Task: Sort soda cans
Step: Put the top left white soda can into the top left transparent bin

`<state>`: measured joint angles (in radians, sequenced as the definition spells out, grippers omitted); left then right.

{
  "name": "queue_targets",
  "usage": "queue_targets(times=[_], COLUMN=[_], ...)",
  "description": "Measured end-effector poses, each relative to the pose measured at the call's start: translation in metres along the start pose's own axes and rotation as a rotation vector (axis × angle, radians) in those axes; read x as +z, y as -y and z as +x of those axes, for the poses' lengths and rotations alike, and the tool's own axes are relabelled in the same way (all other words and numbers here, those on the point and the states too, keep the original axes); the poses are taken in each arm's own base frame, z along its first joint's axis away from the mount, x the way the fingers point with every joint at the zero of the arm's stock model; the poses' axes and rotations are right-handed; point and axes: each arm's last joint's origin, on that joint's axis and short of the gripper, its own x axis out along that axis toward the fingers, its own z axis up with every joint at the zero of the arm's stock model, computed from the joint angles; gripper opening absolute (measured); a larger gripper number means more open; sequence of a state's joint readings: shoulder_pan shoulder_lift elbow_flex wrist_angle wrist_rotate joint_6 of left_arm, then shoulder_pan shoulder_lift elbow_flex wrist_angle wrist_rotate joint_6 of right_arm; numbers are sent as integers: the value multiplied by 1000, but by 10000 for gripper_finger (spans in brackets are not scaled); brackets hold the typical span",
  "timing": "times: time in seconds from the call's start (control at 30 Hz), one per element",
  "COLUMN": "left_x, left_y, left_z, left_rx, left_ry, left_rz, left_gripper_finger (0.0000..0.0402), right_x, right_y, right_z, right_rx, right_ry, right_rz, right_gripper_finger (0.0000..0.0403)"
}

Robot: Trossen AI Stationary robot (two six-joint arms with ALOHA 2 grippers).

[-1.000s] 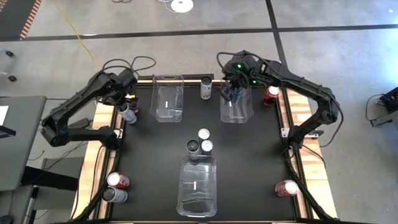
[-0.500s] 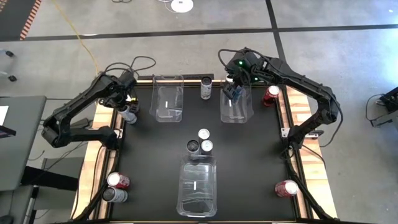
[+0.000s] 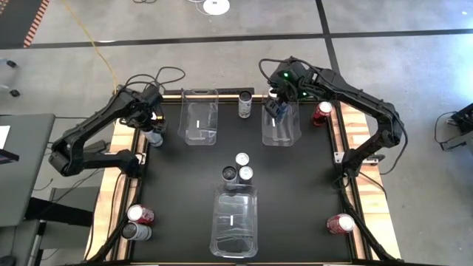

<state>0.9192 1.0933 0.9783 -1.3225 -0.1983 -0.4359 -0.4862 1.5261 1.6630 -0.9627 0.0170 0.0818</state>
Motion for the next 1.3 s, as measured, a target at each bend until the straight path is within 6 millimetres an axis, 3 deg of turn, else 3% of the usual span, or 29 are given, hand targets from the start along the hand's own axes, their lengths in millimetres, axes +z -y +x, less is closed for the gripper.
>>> queue_targets(times=[0.13, 0.3, 0.67, 0.8, 0.93, 1.3], left_x=[-2, -8, -11, 0, 14, 69], left_y=[-1, 0, -4, -1, 5, 50], left_z=[-1, -8, -90, -116, -127, -125], left_rx=[-9, -88, -240, -283, -272, -258], left_ry=[-22, -61, 119, 185, 189, 157], left_rz=[17, 26, -6, -12, 11, 168], left_gripper_finger=[258, 257, 260, 260, 260, 260], right_x=[-1, -2, -4, -4, -5, -14], right_y=[0, -1, -8, -9, -8, -9], right_z=[0, 0, 0, 0, -1, -2], right_rx=[-1, 0, 16, 17, 15, 10], right_ry=[-13, -21, -34, -34, -49, -138], right_rz=[15, 21, 6, 6, 27, 12], right_gripper_finger=[312, 310, 310, 310, 310, 310])
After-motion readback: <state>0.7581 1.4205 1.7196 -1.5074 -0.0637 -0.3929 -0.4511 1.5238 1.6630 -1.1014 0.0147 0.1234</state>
